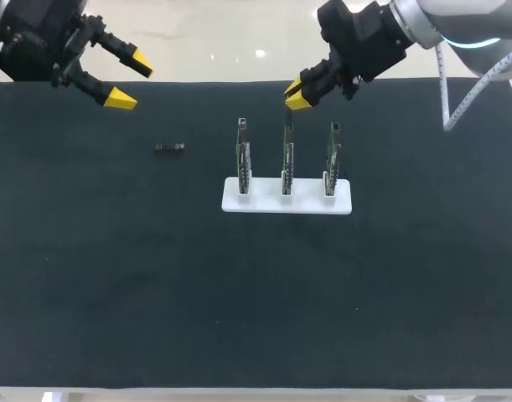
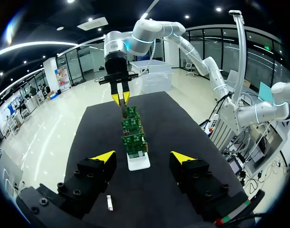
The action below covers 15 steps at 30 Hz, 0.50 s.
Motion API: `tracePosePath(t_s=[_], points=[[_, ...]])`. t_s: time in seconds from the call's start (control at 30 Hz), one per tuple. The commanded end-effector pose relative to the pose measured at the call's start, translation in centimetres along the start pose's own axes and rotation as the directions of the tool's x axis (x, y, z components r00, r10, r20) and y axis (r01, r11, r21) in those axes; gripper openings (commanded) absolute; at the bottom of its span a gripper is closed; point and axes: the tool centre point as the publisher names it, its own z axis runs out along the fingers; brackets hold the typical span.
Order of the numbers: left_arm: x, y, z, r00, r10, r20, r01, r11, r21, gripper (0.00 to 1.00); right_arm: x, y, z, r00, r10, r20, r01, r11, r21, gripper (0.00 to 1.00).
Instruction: Pick up the optical module with the left hand, and insert it into the network port with the right hand.
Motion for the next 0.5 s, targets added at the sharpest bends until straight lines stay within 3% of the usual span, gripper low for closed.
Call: tracePosePath(t_s=[0.03,0.5], points=[[-0.02,0.07,-0.01,1.000,-0.002,-0.003,0.002,1.000,0.002,1.00,0.02,0.24,-0.10,1.000,0.001,-0.002,-0.001,1.000,0.006,0.00],[-0.02,0.07,-0.01,1.000,-0.002,-0.003,0.002,1.000,0.002,1.00,0.39,0.04,0.12,1.000,-0.001,0.003,0.001,1.000,0.011,0.00]])
